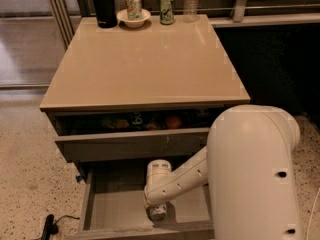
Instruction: Pick blue plastic bottle from middle drawer and place on counter
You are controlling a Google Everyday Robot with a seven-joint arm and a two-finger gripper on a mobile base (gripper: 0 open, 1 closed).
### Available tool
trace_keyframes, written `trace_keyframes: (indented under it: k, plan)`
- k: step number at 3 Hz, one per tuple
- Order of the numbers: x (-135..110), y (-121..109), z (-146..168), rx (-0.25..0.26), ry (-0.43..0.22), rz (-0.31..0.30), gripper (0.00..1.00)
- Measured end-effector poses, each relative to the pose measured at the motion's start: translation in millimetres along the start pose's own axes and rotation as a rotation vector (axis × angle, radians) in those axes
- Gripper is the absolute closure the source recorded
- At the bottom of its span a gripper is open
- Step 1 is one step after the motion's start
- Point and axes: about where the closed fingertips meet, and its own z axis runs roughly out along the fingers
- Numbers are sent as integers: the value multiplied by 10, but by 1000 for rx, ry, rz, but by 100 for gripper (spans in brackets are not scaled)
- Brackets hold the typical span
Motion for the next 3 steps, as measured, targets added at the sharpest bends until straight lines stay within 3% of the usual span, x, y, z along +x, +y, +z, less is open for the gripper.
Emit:
trace_keyframes:
  k: [2,3]
  plan:
    - [0,0,0,0,0,-1,100]
    - [-6,-10,-32,-8,-8,-43,100]
